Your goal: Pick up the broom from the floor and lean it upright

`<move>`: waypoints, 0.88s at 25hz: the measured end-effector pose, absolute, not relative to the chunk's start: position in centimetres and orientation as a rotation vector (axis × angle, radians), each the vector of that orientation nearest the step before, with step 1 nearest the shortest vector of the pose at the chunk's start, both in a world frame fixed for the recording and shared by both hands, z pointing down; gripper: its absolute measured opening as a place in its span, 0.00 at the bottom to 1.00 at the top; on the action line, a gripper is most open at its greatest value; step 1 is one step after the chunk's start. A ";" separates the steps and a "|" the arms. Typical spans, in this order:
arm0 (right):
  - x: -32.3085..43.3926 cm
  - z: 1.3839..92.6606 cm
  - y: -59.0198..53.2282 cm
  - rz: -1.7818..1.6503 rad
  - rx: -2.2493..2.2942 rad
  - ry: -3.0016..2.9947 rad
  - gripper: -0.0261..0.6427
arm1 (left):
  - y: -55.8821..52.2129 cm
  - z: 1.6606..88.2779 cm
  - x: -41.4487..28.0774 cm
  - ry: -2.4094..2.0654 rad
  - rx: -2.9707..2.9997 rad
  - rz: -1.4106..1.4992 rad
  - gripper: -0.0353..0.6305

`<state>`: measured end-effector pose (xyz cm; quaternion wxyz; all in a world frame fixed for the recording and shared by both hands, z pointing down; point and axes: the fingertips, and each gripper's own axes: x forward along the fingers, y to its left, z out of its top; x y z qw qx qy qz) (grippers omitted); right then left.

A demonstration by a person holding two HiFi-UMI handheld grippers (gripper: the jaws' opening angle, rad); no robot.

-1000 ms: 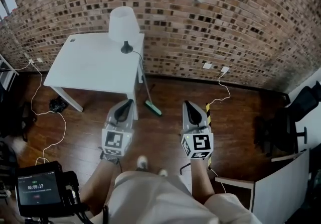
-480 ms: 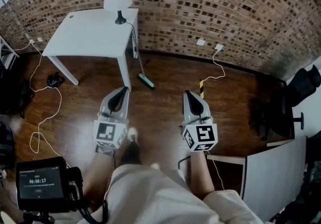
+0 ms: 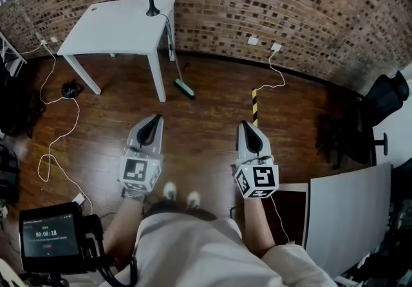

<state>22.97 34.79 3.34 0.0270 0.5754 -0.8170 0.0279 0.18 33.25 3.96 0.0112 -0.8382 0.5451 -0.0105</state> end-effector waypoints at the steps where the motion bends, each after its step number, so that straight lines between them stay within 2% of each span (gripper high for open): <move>1: 22.9 3.2 35.2 0.086 1.776 -2.534 0.06 | 33.7 3.9 0.5 1.689 -2.612 -0.039 0.06; 22: 18.6 1.3 37.3 0.064 1.741 -2.533 0.06 | 35.5 2.2 -0.5 1.576 -2.638 -0.033 0.06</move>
